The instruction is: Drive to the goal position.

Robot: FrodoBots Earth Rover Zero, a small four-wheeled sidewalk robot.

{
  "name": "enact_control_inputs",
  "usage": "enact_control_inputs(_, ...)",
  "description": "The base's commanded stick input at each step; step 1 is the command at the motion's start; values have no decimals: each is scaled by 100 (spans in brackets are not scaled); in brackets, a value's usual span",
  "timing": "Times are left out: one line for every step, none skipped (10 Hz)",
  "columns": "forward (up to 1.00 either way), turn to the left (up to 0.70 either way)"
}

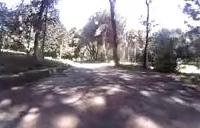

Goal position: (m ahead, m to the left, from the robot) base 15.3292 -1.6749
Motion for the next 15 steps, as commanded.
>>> enact_control_inputs(85, 0)
enact_control_inputs(85, 18)
enact_control_inputs(85, 27)
enact_control_inputs(85, 33)
enact_control_inputs(85, 13)
enact_control_inputs(85, 0)
enact_control_inputs(85, 0)
enact_control_inputs(85, 0)
enact_control_inputs(85, 0)
enact_control_inputs(85, 0)
enact_control_inputs(85, 0)
enact_control_inputs(85, 0)
enact_control_inputs(85, 0)
enact_control_inputs(85, 0)
enact_control_inputs(85, 0)
